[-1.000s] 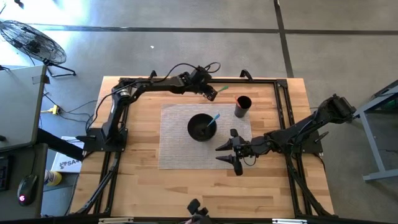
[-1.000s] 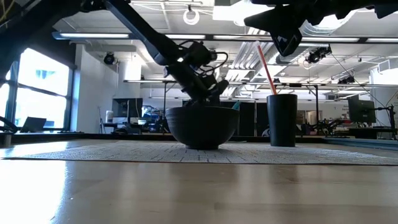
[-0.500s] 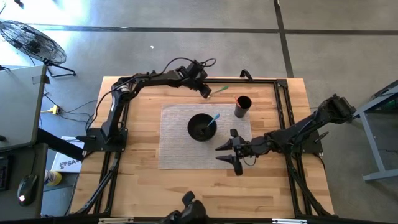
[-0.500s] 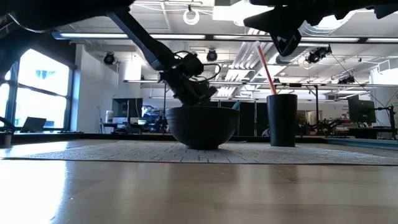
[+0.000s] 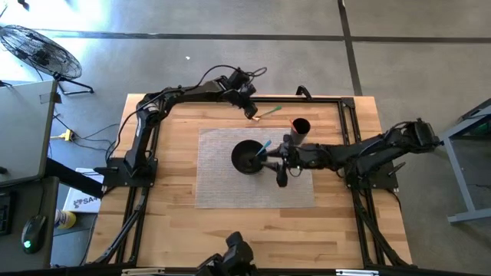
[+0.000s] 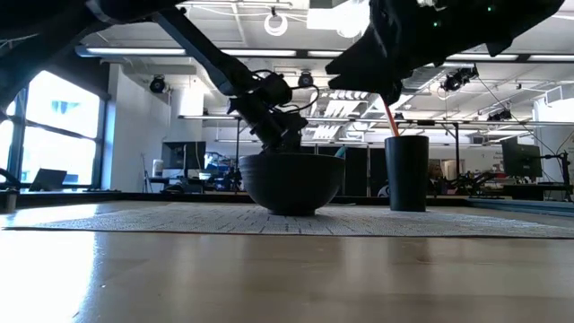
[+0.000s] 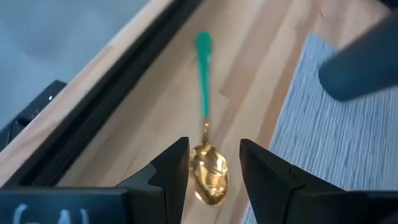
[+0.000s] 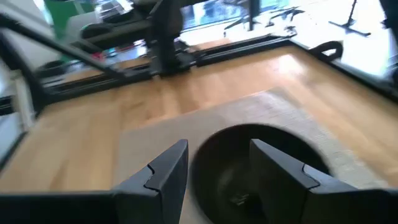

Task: Pick & Place Utensil
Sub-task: Put the green spoon into the black bowl

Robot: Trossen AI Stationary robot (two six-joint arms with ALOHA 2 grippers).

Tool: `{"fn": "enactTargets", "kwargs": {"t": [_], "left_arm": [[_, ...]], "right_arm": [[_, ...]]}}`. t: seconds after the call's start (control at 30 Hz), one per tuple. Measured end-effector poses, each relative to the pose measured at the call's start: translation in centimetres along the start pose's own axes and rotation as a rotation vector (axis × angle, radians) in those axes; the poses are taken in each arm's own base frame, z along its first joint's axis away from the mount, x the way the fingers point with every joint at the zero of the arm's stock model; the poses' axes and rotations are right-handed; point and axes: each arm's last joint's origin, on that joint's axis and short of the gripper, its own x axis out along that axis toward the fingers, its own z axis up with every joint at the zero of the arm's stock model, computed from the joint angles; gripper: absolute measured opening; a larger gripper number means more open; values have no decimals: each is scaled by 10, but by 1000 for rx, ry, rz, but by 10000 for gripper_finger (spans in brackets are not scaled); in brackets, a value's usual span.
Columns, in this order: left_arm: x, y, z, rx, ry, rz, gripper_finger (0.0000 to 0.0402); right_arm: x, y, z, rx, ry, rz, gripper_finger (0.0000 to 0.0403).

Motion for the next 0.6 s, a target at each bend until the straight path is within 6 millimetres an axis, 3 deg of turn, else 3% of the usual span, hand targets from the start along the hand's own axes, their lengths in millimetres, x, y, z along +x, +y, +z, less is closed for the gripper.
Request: {"fn": "enactTargets", "kwargs": {"t": [0.13, 0.4, 0.6], "left_arm": [[3, -11, 0, 104, -3, -3, 140], [5, -11, -11, 158, 93, -34, 140], [11, -31, -19, 399, 168, 42, 140]], "right_arm": [[2, -11, 5, -17, -37, -66, 165], [-1, -30, 29, -37, -197, -55, 165], [-11, -39, 40, -28, -230, -79, 165]]}}
